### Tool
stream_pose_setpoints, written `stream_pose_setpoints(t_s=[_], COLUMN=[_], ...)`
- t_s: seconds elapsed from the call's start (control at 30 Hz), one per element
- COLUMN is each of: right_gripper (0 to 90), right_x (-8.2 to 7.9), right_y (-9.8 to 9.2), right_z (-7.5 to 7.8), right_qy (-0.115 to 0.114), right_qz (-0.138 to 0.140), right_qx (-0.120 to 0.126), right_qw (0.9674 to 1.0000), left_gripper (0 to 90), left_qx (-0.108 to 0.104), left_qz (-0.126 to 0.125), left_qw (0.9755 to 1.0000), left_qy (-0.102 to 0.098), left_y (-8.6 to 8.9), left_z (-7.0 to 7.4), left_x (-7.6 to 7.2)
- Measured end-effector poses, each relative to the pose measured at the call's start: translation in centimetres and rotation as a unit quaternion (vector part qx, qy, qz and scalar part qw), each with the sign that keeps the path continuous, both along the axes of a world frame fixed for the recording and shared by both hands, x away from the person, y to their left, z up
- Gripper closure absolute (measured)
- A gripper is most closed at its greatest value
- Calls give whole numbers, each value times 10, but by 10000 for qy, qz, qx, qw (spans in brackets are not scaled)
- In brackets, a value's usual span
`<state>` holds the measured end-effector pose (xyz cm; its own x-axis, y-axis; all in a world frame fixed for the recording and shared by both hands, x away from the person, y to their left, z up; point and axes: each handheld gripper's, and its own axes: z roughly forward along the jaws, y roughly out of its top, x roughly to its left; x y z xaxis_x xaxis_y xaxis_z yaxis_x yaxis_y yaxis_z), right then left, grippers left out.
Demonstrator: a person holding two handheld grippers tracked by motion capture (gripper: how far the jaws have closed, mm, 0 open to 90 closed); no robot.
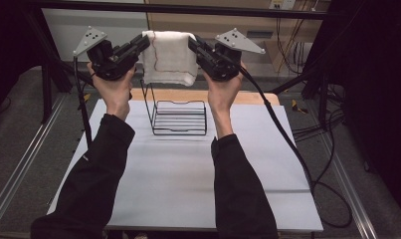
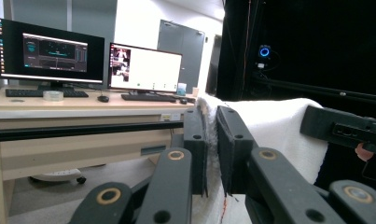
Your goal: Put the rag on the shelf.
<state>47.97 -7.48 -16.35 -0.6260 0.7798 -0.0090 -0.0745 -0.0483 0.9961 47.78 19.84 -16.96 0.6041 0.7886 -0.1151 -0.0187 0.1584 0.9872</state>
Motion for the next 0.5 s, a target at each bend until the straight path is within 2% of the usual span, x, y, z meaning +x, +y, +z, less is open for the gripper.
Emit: stream_pose_setpoints(t_s=[0.5], right_gripper=[816], right_x=[24], right_y=[1], right_z=[1], right_qy=[105], right_qz=[-100], right_qx=[-43], right_qw=[9999], left_gripper=[823], left_qx=[43], left_qz=[47], left_qw=[9999], left_qy=[103], left_y=[-3], left_z=[-1], left_x=[25])
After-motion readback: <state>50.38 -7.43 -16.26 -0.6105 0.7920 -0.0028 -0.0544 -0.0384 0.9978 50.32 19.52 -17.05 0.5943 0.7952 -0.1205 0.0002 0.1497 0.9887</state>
